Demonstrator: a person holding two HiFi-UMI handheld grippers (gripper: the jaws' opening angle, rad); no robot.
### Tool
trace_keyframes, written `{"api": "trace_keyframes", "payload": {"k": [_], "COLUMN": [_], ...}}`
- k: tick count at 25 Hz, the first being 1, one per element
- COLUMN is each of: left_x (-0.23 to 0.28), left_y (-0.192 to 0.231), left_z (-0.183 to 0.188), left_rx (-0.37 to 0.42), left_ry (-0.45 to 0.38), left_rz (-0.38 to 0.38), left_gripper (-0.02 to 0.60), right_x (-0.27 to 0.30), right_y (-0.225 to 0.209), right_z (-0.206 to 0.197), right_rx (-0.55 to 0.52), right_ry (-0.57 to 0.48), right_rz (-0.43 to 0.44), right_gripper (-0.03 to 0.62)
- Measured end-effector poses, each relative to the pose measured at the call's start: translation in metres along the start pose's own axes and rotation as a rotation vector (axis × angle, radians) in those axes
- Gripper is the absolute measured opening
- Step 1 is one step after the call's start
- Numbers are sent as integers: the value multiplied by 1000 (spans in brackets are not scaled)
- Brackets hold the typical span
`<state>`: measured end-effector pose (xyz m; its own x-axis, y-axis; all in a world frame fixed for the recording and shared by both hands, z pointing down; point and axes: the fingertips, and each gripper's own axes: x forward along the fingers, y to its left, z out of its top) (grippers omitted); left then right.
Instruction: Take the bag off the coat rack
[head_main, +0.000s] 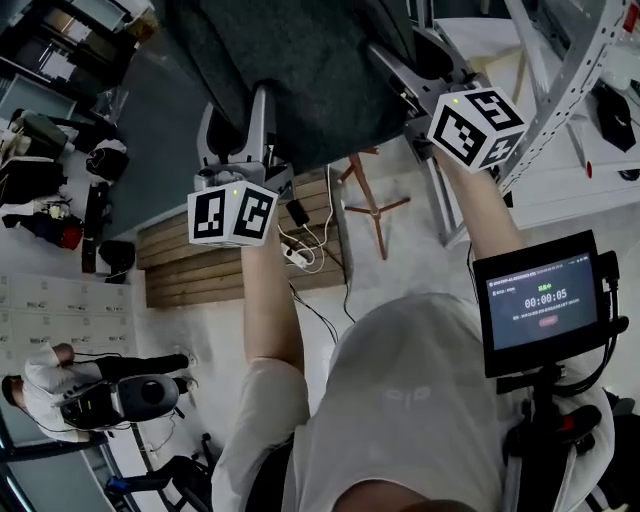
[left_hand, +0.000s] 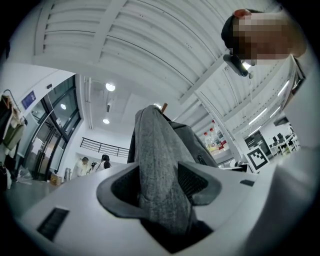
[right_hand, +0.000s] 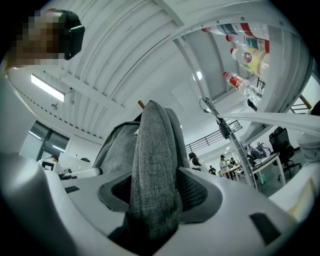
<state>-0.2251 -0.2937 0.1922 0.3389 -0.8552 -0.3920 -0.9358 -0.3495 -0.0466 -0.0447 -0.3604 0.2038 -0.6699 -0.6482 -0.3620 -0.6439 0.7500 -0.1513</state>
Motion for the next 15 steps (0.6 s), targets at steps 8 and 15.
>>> {"api": "trace_keyframes", "payload": {"k": [8, 15], "left_x": [-3, -2], "left_y": [-5, -10], "left_z": [9, 27], "left_rx": [8, 33], "left_ry": [-11, -30], "left_rz": [13, 16], "left_gripper": [184, 173], "right_x": [0, -1], "right_y": [7, 13], "right_z": [6, 22], "right_rx": [28, 37], "right_ry": [-25, -58], "right_rz": [16, 40], "right_gripper": [224, 218]}}
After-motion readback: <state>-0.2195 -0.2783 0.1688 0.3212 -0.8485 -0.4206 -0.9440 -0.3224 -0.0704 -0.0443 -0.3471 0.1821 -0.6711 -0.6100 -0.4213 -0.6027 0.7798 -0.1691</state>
